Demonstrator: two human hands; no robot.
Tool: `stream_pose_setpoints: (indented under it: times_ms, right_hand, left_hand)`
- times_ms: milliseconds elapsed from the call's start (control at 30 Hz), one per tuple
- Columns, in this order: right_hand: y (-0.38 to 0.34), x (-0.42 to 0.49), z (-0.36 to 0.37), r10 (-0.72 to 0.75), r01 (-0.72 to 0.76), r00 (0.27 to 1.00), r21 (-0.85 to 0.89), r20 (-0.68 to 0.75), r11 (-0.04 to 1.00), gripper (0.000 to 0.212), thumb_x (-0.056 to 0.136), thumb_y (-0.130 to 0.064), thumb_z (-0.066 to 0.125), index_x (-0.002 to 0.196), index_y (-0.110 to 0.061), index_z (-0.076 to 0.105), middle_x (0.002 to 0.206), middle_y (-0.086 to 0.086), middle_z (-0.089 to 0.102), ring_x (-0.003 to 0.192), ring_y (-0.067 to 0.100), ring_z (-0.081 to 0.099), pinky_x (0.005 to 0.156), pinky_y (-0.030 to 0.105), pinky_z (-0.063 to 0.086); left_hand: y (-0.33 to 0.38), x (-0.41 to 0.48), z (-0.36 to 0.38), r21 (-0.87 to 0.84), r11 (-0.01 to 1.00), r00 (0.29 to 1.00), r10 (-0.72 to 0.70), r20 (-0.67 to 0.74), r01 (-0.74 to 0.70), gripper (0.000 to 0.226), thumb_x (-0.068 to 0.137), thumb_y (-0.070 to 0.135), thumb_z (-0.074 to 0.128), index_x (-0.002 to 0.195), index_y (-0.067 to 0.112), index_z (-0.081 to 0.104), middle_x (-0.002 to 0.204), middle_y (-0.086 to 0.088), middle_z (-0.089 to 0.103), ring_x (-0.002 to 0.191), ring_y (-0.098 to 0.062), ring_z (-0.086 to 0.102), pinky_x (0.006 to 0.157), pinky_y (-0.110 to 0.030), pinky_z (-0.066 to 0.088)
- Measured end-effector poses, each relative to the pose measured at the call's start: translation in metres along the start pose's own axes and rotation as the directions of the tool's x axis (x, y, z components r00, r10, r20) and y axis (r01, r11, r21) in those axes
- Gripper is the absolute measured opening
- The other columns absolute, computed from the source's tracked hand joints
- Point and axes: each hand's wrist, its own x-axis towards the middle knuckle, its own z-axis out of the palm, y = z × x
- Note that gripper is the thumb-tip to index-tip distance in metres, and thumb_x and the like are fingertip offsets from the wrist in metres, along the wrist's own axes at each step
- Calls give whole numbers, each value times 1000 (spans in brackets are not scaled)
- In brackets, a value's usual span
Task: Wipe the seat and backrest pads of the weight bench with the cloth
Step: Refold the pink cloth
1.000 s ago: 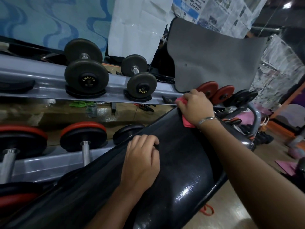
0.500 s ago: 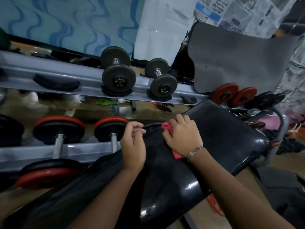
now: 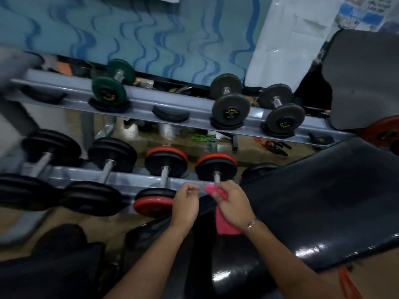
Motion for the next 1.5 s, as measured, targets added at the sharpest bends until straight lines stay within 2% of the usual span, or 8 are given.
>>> stream_pose_setpoints:
  times_ms: [167,300,467,567,700,867,1067,1500]
  right_hand:
    - [-55,-5,25,280,-269,949,830,143,489,15,98,-10,60,102,-15,74,95,2,73,87,13,66,74,19,51]
    - [-80,-6,44,308,-336,905,937,293,98,25,95,-16,58,116,-7,68,100,9,72,90,20,65,83,33,50]
    - [-106,-6,57,199,-411,890,911,410,-35,28,101,-26,50,121,-11,64,100,11,71,91,24,66,90,44,51]
    - [-121,-5,70,227,-439,876,898,426,8,31,103,-28,48,124,-11,62,119,15,70,105,29,66,99,49,51]
    - [-135,-19,90,292,-542,829,814,477,211,30,101,-36,56,129,-24,57,122,8,70,108,25,69,79,45,61]
    - [-152,-46,108,168,-381,925,840,342,387,39,96,-3,53,122,-30,63,124,1,65,104,12,67,85,39,58]
    - [-154,-53,120,-3,-335,925,817,380,469,59,71,-6,68,126,-28,63,108,-3,75,101,21,69,91,45,55]
    - [-176,-44,145,154,-372,928,823,339,429,26,94,3,61,106,-14,76,104,11,75,93,18,75,76,30,60]
  left_hand:
    - [5,-19,-49,-208,926,933,-262,246,315,20,99,28,52,103,21,71,99,-2,73,86,-17,68,71,-31,51]
    - [11,-25,-85,-236,910,914,-264,308,342,25,94,26,60,114,13,68,89,-4,72,61,-14,67,64,-37,54]
    - [12,-31,-124,-101,935,901,-293,320,340,21,87,22,71,106,13,73,79,-2,69,61,-12,59,47,-24,38]
    - [17,-35,-136,-198,958,968,-173,183,209,21,87,16,73,108,17,77,96,-6,79,79,-17,71,62,-25,53]
    - [6,-33,-153,-134,991,1000,-22,-4,21,14,88,20,71,98,28,76,95,-2,79,93,-23,74,83,-41,59]
    - [-4,-40,-180,-340,923,981,-196,-14,179,14,96,17,66,105,10,73,101,-19,76,93,-33,74,74,-50,64]
    - [0,-38,-210,-581,758,944,-325,59,297,25,98,5,58,120,-8,62,117,-30,68,95,-36,73,64,-34,65]
    - [-11,-44,-233,-590,746,942,-326,83,310,27,100,1,54,125,-5,61,113,-26,73,97,-31,75,79,-34,65]
